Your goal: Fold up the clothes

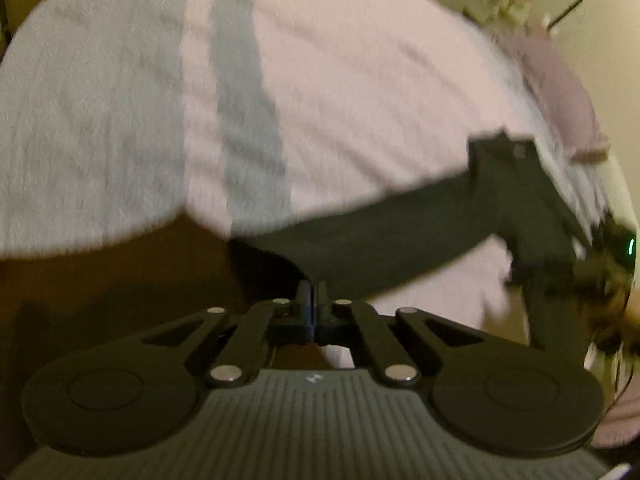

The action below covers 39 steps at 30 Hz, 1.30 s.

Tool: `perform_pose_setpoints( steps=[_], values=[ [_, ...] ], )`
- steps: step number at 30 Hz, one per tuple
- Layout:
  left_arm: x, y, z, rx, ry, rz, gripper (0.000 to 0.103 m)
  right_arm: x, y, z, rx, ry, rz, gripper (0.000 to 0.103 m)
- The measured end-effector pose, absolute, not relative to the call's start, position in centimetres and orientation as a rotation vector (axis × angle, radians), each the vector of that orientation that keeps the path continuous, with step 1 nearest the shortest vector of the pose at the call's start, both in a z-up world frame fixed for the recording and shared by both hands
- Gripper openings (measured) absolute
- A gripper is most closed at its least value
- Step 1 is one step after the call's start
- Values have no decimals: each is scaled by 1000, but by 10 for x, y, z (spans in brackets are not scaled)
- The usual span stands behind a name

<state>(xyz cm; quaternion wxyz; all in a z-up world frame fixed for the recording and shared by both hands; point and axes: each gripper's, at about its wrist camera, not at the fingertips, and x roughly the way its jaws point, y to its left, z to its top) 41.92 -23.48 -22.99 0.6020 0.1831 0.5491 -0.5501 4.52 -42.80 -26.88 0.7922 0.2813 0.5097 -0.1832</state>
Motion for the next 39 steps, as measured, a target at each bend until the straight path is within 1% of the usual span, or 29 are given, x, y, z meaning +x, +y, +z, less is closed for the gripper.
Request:
perform_pose_setpoints(
  steps=[2, 7, 8, 10, 12, 14, 16, 23, 27, 33, 37, 38, 39],
  values=[
    [412, -223, -241, 467, 1310, -1245, 0, 42, -429, -270, 629, 1103, -409, 58],
    [399, -219, -242, 527, 1244, -1224, 0, 37, -430, -266, 628, 1100, -416, 58],
    [396, -218, -243, 539, 1230, -1219, 3, 37, -430, -266, 622, 1096, -418, 58],
    [390, -217, -243, 567, 1196, -1214, 6, 36, -431, -265, 603, 1091, -429, 58],
    [377, -223, -237, 630, 1096, -1242, 13, 33, -433, -263, 587, 1083, -448, 58],
    [368, -236, -237, 663, 1049, -1269, 22, 30, -437, -261, 584, 1074, -471, 58],
    [358, -250, -236, 696, 1001, -1296, 25, 23, -444, -257, 577, 1057, -504, 58],
    [338, -312, -245, 709, 957, -1394, 26, -11, -474, -247, 603, 1014, -629, 58],
    [313, -376, -262, 736, 926, -1501, 26, -27, -492, -240, 609, 989, -655, 59],
    [252, -482, -290, 755, 872, -1629, 26, -29, -522, -235, 583, 931, -622, 59],
    [222, -532, -315, 792, 872, -1646, 25, -29, -543, -235, 572, 894, -598, 59],
    [218, -539, -320, 818, 873, -1649, 23, -29, -550, -238, 579, 889, -598, 59],
    [213, -545, -325, 845, 874, -1656, 19, -30, -556, -241, 587, 884, -598, 59]
  ],
)
